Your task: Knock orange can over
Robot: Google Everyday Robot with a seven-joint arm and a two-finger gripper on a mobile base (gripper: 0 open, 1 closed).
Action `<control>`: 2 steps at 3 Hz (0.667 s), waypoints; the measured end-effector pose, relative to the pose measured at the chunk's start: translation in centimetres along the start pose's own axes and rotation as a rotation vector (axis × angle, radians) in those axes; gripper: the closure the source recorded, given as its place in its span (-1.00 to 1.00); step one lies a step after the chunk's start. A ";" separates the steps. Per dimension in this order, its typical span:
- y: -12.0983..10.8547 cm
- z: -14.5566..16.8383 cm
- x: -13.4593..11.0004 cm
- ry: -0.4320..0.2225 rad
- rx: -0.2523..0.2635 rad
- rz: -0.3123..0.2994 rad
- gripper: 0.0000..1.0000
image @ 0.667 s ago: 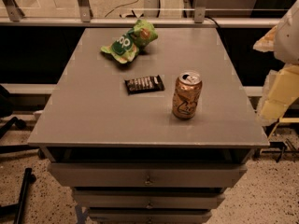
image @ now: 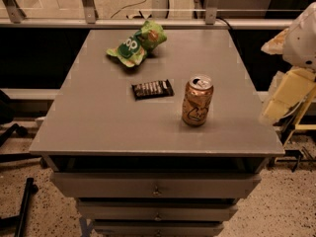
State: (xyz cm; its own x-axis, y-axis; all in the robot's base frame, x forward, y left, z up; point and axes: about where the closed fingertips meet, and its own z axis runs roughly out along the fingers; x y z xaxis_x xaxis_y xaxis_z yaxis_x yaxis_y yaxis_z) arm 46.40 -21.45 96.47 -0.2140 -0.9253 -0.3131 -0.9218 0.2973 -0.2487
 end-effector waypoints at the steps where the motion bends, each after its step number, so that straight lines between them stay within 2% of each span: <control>1: -1.8 3.2 -1.6 -0.138 -0.026 -0.025 -1.00; 2: -2.6 5.3 -3.9 -0.291 -0.065 -0.074 -1.00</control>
Offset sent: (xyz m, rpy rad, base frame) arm 0.0682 0.0711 -0.0379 0.4533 -0.0698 0.2973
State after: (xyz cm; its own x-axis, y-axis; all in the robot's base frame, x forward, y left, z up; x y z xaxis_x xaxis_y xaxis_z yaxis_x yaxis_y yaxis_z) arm 51.30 -17.37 93.44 -0.0522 -0.8347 -0.5482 -0.9523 0.2068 -0.2243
